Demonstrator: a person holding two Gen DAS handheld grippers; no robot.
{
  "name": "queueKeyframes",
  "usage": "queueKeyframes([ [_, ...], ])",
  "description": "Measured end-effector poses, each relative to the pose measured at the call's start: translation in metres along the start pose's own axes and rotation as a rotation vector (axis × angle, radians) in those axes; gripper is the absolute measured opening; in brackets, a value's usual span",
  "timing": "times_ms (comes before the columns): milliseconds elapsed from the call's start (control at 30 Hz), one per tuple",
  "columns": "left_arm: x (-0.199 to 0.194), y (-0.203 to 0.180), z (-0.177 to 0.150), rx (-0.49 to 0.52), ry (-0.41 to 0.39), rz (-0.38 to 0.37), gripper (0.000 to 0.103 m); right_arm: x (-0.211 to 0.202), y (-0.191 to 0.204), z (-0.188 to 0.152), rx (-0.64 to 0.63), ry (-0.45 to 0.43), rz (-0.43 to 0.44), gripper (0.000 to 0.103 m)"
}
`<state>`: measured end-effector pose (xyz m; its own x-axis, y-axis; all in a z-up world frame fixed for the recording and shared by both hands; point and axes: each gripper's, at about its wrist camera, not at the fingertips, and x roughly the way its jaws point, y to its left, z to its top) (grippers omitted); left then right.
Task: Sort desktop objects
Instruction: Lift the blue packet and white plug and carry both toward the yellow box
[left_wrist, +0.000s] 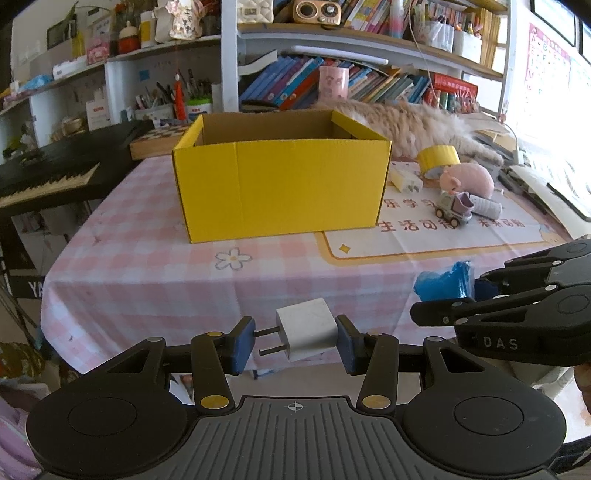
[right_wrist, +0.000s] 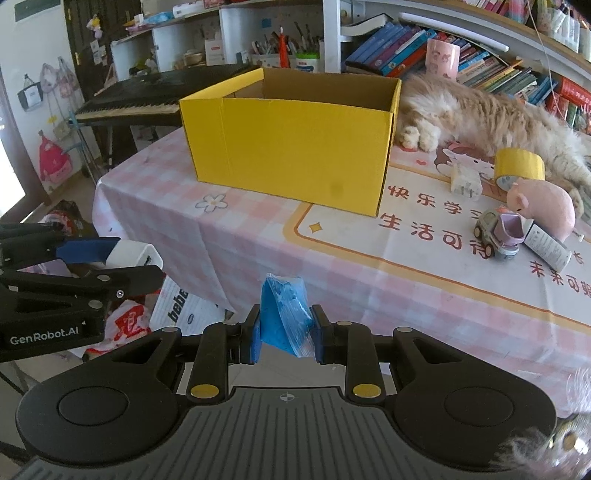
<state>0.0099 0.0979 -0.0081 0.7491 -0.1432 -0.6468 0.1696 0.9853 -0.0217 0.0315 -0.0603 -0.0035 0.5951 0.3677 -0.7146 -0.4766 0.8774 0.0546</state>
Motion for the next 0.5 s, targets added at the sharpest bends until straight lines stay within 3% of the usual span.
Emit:
queueKeyframes([
  [267, 0.005, 0.002, 0.008, -0.024, -0.011, 0.011, 0.046, 0.007, -0.003, 0.007, -0.030, 0.015, 0.007, 0.024],
  [500, 0.005, 0.006, 0.038, -0.050, -0.071, 0.001, 0.046, 0.004, -0.014, 0.030, -0.023, -0.029, 0.008, 0.024],
])
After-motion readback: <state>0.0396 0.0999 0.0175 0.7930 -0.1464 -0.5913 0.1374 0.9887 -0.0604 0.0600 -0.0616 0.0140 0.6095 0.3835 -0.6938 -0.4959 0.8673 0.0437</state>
